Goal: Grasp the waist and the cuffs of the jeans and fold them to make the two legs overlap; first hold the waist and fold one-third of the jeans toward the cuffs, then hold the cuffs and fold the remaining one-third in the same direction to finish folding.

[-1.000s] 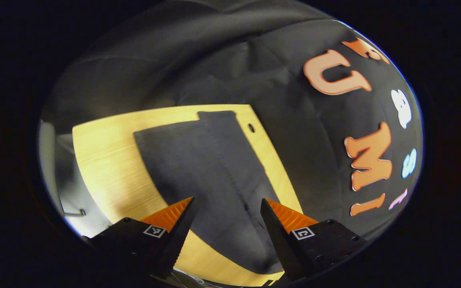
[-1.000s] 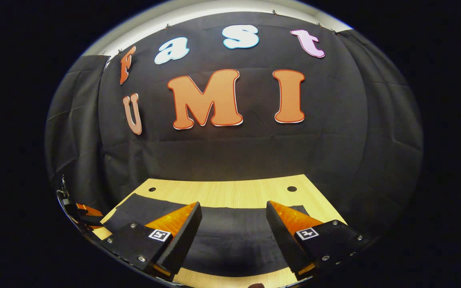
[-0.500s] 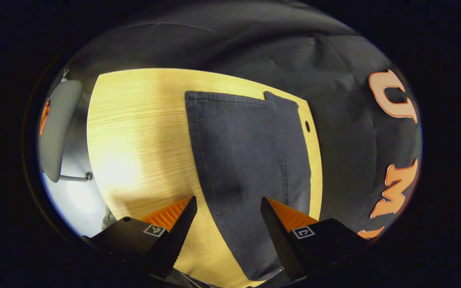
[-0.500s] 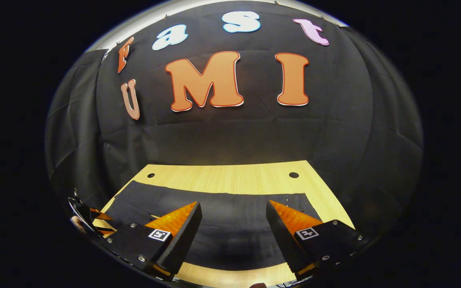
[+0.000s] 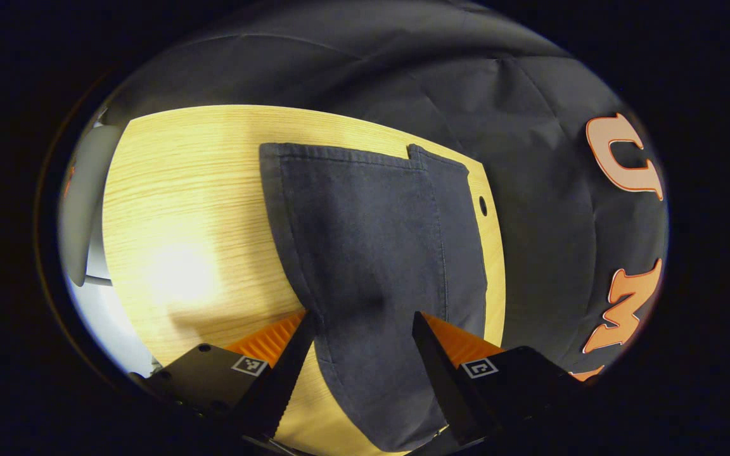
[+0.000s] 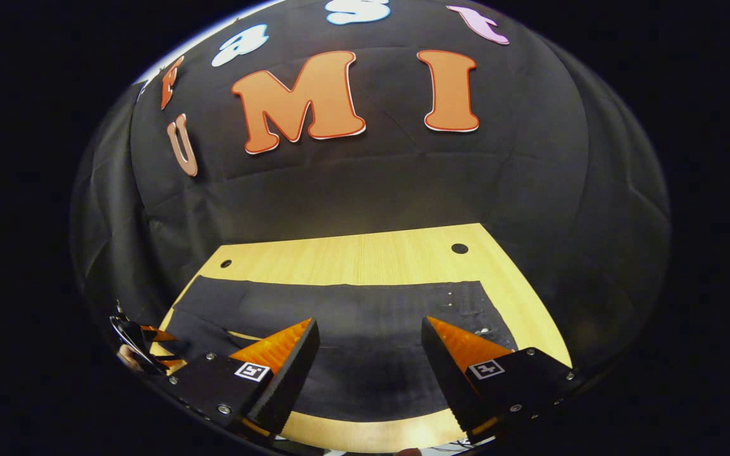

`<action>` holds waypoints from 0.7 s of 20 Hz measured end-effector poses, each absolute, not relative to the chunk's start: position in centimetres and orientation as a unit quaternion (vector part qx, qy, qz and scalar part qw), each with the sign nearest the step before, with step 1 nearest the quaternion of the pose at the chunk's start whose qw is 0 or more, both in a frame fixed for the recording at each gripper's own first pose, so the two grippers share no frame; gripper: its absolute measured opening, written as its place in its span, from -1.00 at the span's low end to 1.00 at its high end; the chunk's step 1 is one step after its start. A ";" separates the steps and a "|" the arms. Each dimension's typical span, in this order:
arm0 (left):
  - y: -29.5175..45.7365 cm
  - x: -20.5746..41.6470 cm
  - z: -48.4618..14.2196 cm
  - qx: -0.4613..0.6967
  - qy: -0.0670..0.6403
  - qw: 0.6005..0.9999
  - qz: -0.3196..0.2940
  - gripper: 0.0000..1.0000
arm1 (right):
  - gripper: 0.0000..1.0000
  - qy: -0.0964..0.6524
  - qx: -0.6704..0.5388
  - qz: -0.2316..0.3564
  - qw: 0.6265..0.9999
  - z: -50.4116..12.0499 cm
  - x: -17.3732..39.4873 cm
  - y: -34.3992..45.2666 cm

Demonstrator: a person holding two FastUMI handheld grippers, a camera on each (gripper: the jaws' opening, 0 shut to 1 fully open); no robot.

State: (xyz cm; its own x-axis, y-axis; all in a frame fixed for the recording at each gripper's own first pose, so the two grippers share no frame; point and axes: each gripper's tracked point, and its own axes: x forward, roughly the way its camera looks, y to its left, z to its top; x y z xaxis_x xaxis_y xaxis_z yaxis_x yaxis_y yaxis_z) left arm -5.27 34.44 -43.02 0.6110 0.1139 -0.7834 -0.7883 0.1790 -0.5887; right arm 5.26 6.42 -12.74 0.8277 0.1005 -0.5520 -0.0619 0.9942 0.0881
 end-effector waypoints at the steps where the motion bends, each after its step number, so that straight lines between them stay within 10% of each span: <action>1: 34.5 -4.8 -42.9 -0.557 0.302 0.706 0.317 0.87 | 0.96 0.290 0.035 0.042 0.955 -12.7 5.5 6.4; 5: 33.9 -2.3 -43.2 -0.547 0.310 0.720 0.293 0.84 | 0.95 0.293 0.041 0.033 0.955 -12.9 5.6 5.7; 8: 34.3 -0.7 -44.5 -0.545 0.316 0.718 0.295 0.31 | 0.95 0.308 0.072 0.021 0.948 -14.0 5.0 5.2; 11: 34.2 0.1 -46.1 -0.583 0.325 0.684 0.293 -0.84 | 0.95 0.326 0.113 0.001 0.938 -15.4 3.8 4.1; 14: 35.1 0.7 -45.9 -0.584 0.320 0.688 0.288 -0.99 | 0.97 0.341 0.176 -0.020 0.923 -16.2 2.6 2.2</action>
